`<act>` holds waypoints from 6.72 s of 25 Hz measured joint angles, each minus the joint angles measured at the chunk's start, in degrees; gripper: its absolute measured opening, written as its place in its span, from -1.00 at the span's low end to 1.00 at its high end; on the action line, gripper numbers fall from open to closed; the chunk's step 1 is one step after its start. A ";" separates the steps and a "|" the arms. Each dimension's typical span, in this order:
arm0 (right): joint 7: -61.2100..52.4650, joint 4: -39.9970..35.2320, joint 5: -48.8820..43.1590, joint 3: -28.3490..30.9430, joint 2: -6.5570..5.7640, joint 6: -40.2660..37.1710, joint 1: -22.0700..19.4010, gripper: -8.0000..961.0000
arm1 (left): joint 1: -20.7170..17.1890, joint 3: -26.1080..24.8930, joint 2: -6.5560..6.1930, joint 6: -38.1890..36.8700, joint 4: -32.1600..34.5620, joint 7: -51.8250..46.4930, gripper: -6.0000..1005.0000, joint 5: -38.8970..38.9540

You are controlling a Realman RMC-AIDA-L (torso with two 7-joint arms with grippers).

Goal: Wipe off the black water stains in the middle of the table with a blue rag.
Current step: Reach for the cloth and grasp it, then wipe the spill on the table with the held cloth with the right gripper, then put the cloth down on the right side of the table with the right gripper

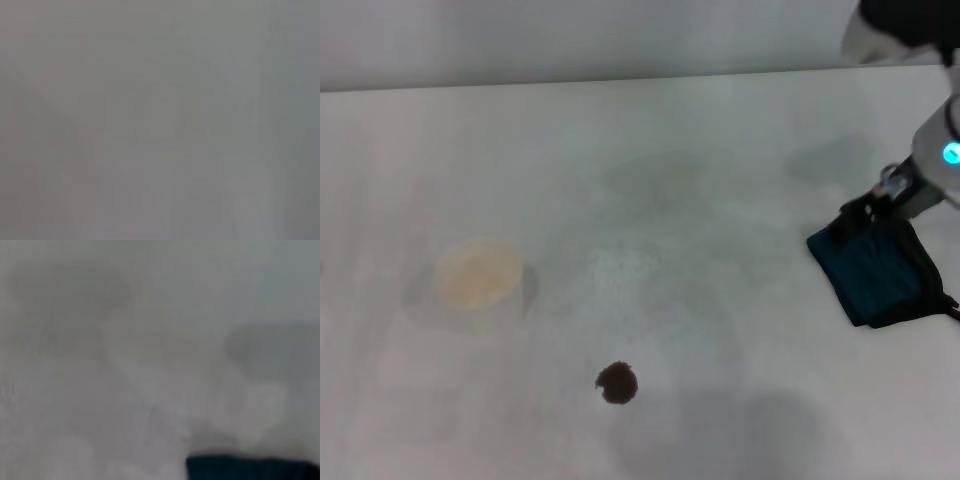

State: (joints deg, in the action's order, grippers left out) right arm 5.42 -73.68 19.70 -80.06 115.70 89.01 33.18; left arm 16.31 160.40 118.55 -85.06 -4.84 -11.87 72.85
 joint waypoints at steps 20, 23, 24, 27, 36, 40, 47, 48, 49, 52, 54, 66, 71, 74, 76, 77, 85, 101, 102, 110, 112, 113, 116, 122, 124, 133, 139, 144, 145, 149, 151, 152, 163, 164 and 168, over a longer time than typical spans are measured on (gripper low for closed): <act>-3.04 10.32 -1.67 -3.41 -0.57 -5.01 0.33 0.53 | 1.16 0.09 0.07 0.72 -2.11 0.51 0.72 -0.11; -2.96 11.14 -1.79 -3.42 -0.55 -5.42 0.59 0.49 | 1.33 0.09 0.09 0.72 -2.12 0.53 0.72 -0.19; -2.94 11.17 -1.79 -3.44 -0.54 -5.43 0.63 0.40 | 1.36 0.09 0.09 0.72 -2.12 0.53 0.72 -0.19; -2.94 11.25 -1.88 -3.53 -0.52 -5.36 0.84 0.13 | 1.47 0.09 0.05 0.72 -2.12 0.54 0.72 -0.20; -2.85 10.76 -1.86 -3.87 -0.33 -4.90 1.57 -0.35 | 1.62 -0.07 0.01 0.70 -2.21 0.54 0.72 0.02; -2.65 9.09 -0.66 -4.99 0.01 -4.35 2.08 -0.59 | 1.65 -0.22 0.01 0.68 -2.30 0.54 0.72 0.07; -2.99 4.70 4.84 -8.65 0.12 -4.00 2.63 -0.84 | 1.70 -0.23 0.01 0.68 -2.30 0.54 0.72 0.10; -3.13 3.88 5.71 -9.26 0.13 -3.95 2.63 -0.84 | 1.71 -0.24 0.01 0.69 -2.30 0.54 0.72 0.10; -3.24 2.96 6.56 -9.95 0.13 -3.84 2.62 -0.84 | 1.73 -0.24 0.01 0.71 -2.29 0.54 0.72 0.10; -3.99 0.56 9.11 -12.31 0.14 -3.61 2.45 -0.84 | 1.95 -0.27 0.01 0.78 -2.28 0.54 0.72 0.10; -4.93 -0.89 10.58 -14.51 0.15 -3.60 2.36 -0.84 | 2.11 -0.26 0.01 0.81 -2.28 0.54 0.72 0.10; -8.53 -3.28 25.08 -29.77 0.48 -11.57 5.21 -0.85 | 3.50 0.09 0.10 2.45 -2.28 0.54 0.72 0.10; -10.21 0.01 28.51 -35.40 0.49 -16.09 8.30 -0.85 | 4.37 0.09 0.05 3.26 -2.44 0.54 0.72 0.09; -10.79 3.05 30.26 -38.35 0.49 -19.03 9.76 -0.85 | 5.19 0.08 0.02 4.15 -2.82 0.56 0.72 0.08; -10.79 5.27 31.67 -40.09 0.49 -21.01 10.53 -0.85 | 5.35 0.08 0.02 4.21 -2.84 0.62 0.72 0.04; -10.79 6.44 32.27 -40.82 0.50 -21.84 10.87 -0.85 | 5.48 0.09 0.01 4.24 -2.87 0.71 0.72 0.01; -11.09 8.38 32.74 -40.53 0.21 -22.11 11.06 -0.85 | 5.53 0.08 -0.38 4.45 -2.99 1.27 0.72 0.12; -13.63 3.68 25.23 -38.07 0.47 -16.81 8.34 -0.85 | 5.22 -0.14 -0.47 5.88 -2.98 1.33 0.72 0.19; -13.63 3.51 26.23 -38.86 0.48 -17.54 8.40 -0.85 | 5.24 -0.17 -0.44 5.88 -2.98 1.33 0.72 0.19; -13.80 3.97 32.37 -45.22 0.49 -21.37 10.21 -0.85 | 5.56 0.02 -0.18 5.88 -3.06 1.33 0.72 0.19; -13.81 4.09 33.98 -46.79 0.49 -22.05 11.04 -0.85 | 5.58 -0.06 -0.17 5.88 -3.08 1.33 0.72 0.19; -13.82 4.45 34.55 -47.52 0.49 -22.38 11.44 -0.85 | 5.60 -0.09 -0.16 5.88 -3.07 1.33 0.72 0.19; -14.35 5.31 35.25 -48.85 0.49 -22.83 12.37 -0.85 | 5.63 -0.20 -0.16 5.88 -3.08 1.33 0.72 0.19; -15.30 1.99 30.12 -44.50 0.20 -18.74 11.12 -0.85 | 4.97 -0.32 -0.13 5.87 -3.55 1.33 0.72 0.23; -15.29 0.29 26.57 -41.74 0.22 -16.19 9.56 -0.85 | 5.03 -0.32 -0.09 5.89 -3.61 1.33 0.72 0.24; -14.73 -1.66 14.91 -32.29 -0.16 -9.53 4.94 -0.85 | 5.51 -0.36 -0.08 6.70 -3.69 1.33 0.72 0.82; -11.99 -6.73 7.50 -23.16 -0.28 -4.24 -0.04 -0.85 | 5.93 -0.36 -0.08 7.29 -3.69 1.33 0.72 1.13; -10.63 -8.42 2.34 -17.75 -0.36 -1.28 -1.55 -0.85 | 6.08 -0.35 -0.08 7.38 -3.69 1.33 0.72 1.16; -10.37 -8.17 1.41 -16.79 -0.37 -0.96 -1.70 -0.84 | 6.16 -0.35 -0.08 7.55 -3.69 1.33 0.72 1.19; -8.44 -7.05 -0.34 -13.32 -0.39 -0.27 -2.25 -0.83 | 6.52 -0.36 -0.08 8.33 -3.69 1.33 0.72 1.24; -7.66 -6.25 -0.37 -12.19 -0.42 -0.45 -2.38 -0.82 | 6.68 -0.35 -0.08 8.59 -3.69 1.33 0.72 1.25; -7.36 -5.75 -0.37 -11.69 -0.45 -0.66 -2.39 -0.82 | 6.70 -0.35 -0.08 8.63 -3.69 1.33 0.72 1.25; -5.04 -1.01 -0.82 -10.46 -0.45 -4.12 -2.33 -0.77 | 7.32 -0.36 -0.08 8.80 -3.69 1.33 0.72 1.25; -4.77 -1.31 -0.65 -10.26 -0.43 -4.33 -2.67 -0.77 | 7.33 -0.35 -0.08 8.80 -3.69 1.33 0.72 1.25; -4.28 -3.75 -0.02 -9.11 -0.43 -4.57 -3.79 -0.75 | 7.34 -0.35 -0.08 8.80 -3.69 1.33 0.72 1.24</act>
State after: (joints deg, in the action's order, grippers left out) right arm 1.13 -77.44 19.68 -89.18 115.28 84.44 29.39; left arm 23.66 160.05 118.48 -76.26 -8.52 -10.55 74.09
